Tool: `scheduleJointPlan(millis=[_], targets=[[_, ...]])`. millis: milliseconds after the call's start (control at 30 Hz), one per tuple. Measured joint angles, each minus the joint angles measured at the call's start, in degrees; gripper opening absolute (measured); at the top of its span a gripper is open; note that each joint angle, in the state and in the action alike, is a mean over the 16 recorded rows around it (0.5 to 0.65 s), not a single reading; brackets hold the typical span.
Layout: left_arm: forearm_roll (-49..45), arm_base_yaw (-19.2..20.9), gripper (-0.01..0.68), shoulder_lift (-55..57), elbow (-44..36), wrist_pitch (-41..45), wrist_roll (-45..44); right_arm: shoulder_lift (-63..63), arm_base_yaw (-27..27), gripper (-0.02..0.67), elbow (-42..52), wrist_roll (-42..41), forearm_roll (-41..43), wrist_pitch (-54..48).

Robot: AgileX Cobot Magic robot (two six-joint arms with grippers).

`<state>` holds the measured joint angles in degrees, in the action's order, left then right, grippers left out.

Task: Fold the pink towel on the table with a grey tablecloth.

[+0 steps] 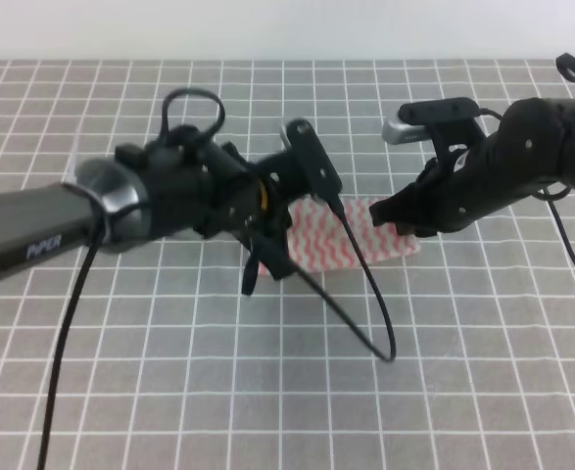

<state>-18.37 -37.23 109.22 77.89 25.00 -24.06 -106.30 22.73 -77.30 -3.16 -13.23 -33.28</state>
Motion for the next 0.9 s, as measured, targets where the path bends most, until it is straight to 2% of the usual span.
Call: scheduleJointPlan(millis=[400,900], targets=[[-0.09,2.48,0.002,5.85,7.95,0.81,1.86,-1.23,-0.03,-0.015,0.04,0.14,1.01,3.5],[-0.11,4.59,0.002,8.92,9.25,-2.82,1.66,-5.06,0.01,-0.014,-1.62,0.29,1.86,5.72]])
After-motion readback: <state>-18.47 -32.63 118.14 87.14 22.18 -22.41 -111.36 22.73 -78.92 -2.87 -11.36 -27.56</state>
